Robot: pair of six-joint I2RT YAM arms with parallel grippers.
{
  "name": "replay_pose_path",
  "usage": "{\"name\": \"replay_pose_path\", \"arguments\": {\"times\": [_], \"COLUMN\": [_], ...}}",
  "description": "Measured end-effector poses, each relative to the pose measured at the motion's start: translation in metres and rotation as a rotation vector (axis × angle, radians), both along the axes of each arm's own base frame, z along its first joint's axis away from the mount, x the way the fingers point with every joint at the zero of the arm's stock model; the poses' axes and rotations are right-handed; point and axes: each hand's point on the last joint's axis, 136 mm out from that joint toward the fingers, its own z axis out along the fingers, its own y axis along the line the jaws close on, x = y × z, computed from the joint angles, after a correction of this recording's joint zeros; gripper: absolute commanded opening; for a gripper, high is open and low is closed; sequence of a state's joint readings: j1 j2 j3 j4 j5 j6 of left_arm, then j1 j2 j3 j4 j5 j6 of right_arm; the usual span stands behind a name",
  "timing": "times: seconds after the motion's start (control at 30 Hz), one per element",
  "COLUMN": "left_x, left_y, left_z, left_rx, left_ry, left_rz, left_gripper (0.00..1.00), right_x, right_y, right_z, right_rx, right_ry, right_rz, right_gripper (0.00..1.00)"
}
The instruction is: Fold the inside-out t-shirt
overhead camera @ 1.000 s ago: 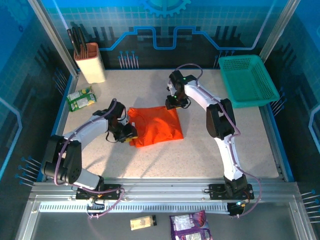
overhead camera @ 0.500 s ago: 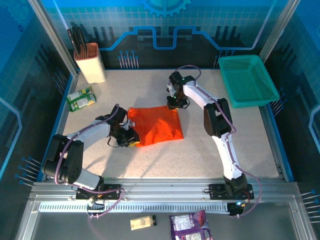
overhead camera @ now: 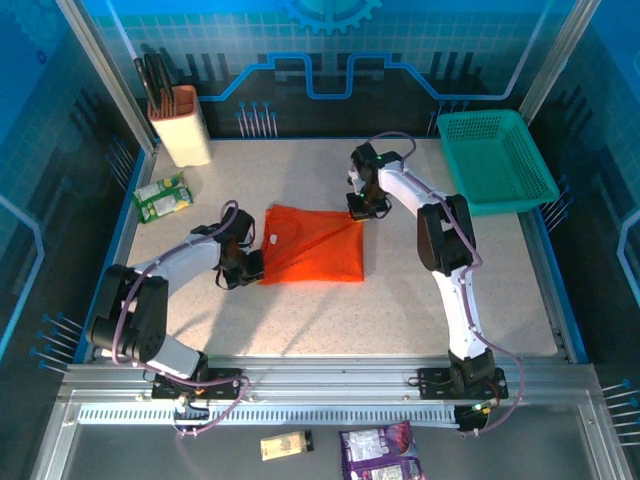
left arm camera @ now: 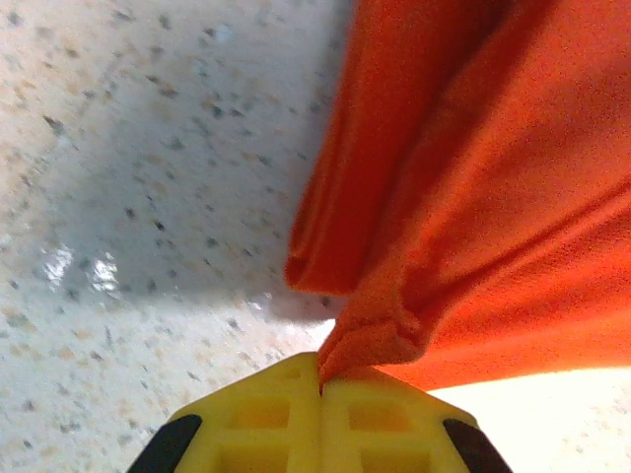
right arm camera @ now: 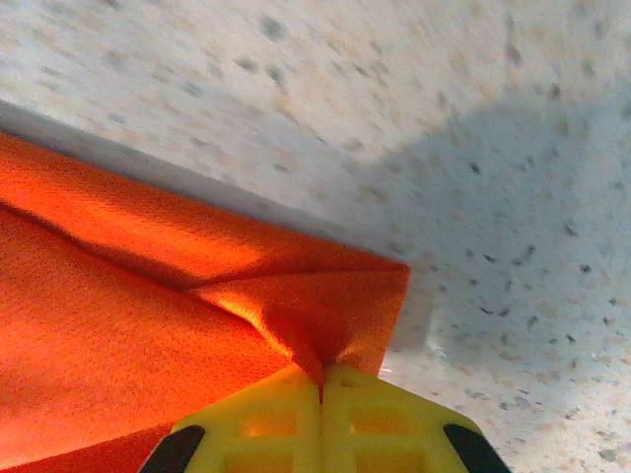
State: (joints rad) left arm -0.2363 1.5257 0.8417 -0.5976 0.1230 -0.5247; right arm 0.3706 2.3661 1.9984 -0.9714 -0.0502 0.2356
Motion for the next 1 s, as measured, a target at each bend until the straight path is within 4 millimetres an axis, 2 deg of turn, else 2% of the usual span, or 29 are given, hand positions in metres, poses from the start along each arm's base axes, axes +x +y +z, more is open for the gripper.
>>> {"name": "replay_pose_path", "arguments": {"times": [0.1, 0.23, 0.33, 0.5, 0.6, 0.67, 0.8, 0.9, 1.0], "left_x": [0.006, 0.019, 0.041, 0.079, 0.099, 0.112, 0.129, 0.137, 0.144], "left_y": [0.008, 0.012, 0.013, 0.012, 0.007, 0.002, -0.006, -0.011, -0.015], "left_z": [-0.008, -0.007, 0.000, 0.011, 0.011, 0.008, 0.005, 0.013, 0.025], "left_rx": [0.015, 0.018, 0.022, 0.016, -0.002, -0.020, -0.052, -0.075, -0.090], "left_ry": [0.005, -0.005, -0.037, -0.090, -0.102, -0.104, -0.112, -0.137, -0.171], "left_rz": [0.025, 0.035, 0.028, 0.012, -0.014, -0.035, -0.067, -0.089, -0.099], "left_gripper": [0.07, 0.11, 0.12, 0.13, 0.13, 0.14, 0.17, 0.23, 0.28], "right_x": [-0.005, -0.028, -0.059, -0.128, -0.171, -0.200, -0.239, -0.247, -0.234], "right_y": [-0.005, -0.014, -0.026, -0.040, -0.031, -0.017, 0.014, 0.029, 0.027], "right_z": [-0.002, -0.003, -0.004, -0.004, -0.004, -0.003, 0.004, 0.019, 0.033], "right_rx": [0.003, -0.005, -0.015, -0.025, -0.024, -0.015, 0.045, 0.109, 0.137], "right_ry": [0.006, 0.032, 0.071, 0.143, 0.178, 0.199, 0.227, 0.216, 0.177], "right_rz": [-0.010, -0.023, -0.052, -0.112, -0.109, -0.093, -0.053, -0.042, -0.056], "right_gripper": [0.00, 0.00, 0.03, 0.09, 0.11, 0.13, 0.20, 0.27, 0.29]}}
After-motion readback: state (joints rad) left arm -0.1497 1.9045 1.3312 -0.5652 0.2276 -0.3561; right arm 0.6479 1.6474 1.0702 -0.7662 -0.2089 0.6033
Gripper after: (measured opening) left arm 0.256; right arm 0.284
